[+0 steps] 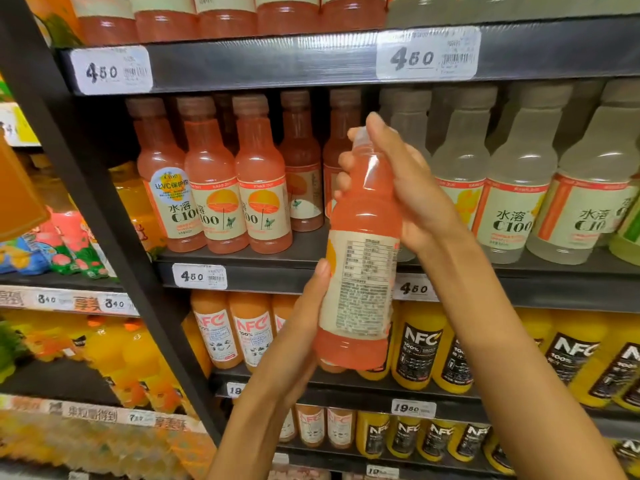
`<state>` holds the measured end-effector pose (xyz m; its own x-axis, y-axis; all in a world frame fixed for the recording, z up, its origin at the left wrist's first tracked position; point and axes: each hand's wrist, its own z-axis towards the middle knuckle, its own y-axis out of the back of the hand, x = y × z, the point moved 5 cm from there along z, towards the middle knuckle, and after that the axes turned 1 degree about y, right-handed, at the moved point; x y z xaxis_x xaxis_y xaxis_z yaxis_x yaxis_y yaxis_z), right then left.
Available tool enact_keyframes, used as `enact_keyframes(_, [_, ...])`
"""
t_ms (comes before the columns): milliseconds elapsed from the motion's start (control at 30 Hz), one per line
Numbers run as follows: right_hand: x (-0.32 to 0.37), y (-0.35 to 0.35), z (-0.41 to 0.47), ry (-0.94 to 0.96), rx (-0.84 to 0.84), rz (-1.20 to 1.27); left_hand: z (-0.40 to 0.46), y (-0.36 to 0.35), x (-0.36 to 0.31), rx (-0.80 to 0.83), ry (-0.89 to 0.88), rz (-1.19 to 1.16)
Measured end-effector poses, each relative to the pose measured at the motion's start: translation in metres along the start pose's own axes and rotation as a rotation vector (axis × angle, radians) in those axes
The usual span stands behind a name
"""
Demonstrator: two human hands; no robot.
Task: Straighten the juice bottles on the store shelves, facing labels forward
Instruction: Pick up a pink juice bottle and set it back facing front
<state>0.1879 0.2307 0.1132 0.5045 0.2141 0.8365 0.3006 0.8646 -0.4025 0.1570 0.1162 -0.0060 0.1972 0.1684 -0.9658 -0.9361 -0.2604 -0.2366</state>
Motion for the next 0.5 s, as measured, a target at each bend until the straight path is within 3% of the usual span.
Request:
enact_keyframes(67, [0.003, -0.001, 0.002, 0.042, -0.064, -0.188, 0.0, 0.005, -0.011, -0.13, -0.09, 0.155])
enact_keyframes(167, [0.006, -0.009, 0.008, 0.038, -0.089, -0.353, 0.003, 0.003, -0.021, -0.172, -0.12, 0.18])
enact_keyframes(267, [0.007, -0.015, 0.009, -0.049, -0.004, -0.279, 0.0, 0.006, -0.022, -0.183, -0.095, 0.063])
enact_keyframes(367, [-0.001, -0.021, 0.005, -0.133, 0.042, -0.116, -0.011, -0.001, -0.024, -0.04, -0.017, -0.217])
enact_keyframes(500, [-0.02, -0.027, 0.006, -0.163, 0.006, 0.123, -0.017, -0.014, -0.026, 0.025, 0.013, -0.399])
